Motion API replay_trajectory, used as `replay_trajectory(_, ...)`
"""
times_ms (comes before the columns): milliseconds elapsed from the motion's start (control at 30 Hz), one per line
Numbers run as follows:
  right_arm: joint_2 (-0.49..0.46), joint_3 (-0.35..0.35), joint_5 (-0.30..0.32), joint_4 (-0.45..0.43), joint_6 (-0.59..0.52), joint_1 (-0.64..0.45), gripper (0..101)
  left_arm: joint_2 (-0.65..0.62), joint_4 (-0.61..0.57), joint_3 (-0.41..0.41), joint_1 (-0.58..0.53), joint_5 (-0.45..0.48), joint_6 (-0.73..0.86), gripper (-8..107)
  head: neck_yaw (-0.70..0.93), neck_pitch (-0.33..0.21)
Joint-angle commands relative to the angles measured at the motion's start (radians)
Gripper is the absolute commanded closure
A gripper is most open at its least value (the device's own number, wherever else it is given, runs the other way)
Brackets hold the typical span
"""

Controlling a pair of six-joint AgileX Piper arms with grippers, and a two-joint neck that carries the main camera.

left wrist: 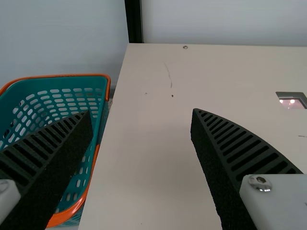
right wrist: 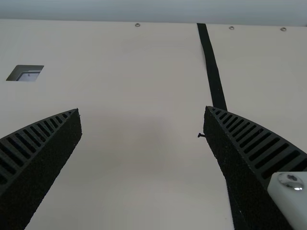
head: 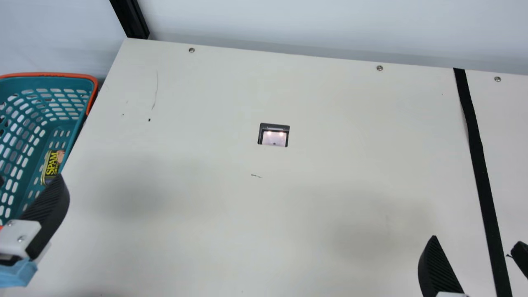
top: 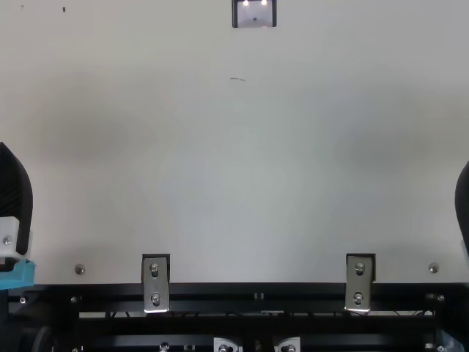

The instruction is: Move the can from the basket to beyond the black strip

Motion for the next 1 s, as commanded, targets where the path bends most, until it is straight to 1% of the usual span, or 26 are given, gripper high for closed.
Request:
replay_trajectory(0, 0.0, 0.0, 0.0, 0.0, 0.0, 0.0, 0, 0.0, 0.0, 0.0, 0.0, 0.0, 0.0, 9, 0.015, -0.03)
replay_trajectory(967, 0.0, 0.0, 0.0, 0.0, 0.0, 0.0, 0, 0.0, 0.0, 0.0, 0.0, 0.0, 0.0, 9, 0.015, -0.03)
